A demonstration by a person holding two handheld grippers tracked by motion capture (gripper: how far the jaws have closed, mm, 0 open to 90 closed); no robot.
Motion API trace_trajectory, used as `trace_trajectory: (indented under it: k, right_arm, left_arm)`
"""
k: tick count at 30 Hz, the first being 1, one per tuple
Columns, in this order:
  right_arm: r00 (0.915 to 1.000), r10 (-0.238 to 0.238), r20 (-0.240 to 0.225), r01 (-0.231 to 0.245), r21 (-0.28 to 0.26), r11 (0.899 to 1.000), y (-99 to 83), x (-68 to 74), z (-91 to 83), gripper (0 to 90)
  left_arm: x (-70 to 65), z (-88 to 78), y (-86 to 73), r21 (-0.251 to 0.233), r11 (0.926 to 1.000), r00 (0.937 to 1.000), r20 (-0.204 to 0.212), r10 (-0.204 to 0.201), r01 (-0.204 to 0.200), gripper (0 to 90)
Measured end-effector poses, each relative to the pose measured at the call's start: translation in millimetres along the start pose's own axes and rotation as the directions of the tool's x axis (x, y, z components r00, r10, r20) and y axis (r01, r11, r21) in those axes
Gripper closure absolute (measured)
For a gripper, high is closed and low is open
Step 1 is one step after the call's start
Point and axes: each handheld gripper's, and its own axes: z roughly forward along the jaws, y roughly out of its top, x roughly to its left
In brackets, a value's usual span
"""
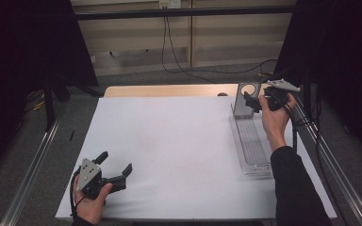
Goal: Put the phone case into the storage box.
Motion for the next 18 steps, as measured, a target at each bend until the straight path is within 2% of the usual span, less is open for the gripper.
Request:
trace_trajectory:
  k: [4,10,14,18]
  right_arm:
    - [0.9998,-0.021,0.004,0.022,-0.039,0.999,0.1,-4.5,-10.2,1.0]
    - [0.9997,0.004,-0.023,-0.005,-0.044,0.999,-2.8,-9.9,-17.5,0.4]
    - [0.9995,-0.002,-0.033,0.001,-0.041,0.999,-8.7,-8.4,-18.6,0.6]
    - [0.9970,-0.011,-0.077,0.007,-0.055,0.998,-14.6,-6.4,-22.4,0.8]
  left_arm:
    - [0.1,-1.2,0.6,-0.005,1.0000,1.0000,-0.002,-0.004,0.004,3.5]
    - [0.0,-0.4,0.3,-0.005,1.0000,1.0000,0.000,-0.004,0.004,3.4]
    - [-0.4,-1.3,0.1,-0.007,1.0000,1.0000,0.004,-0.001,0.001,3.4]
    - [0.2,-3.7,0.3,-0.017,0.9999,1.0000,0.006,-0.001,0.001,3.4]
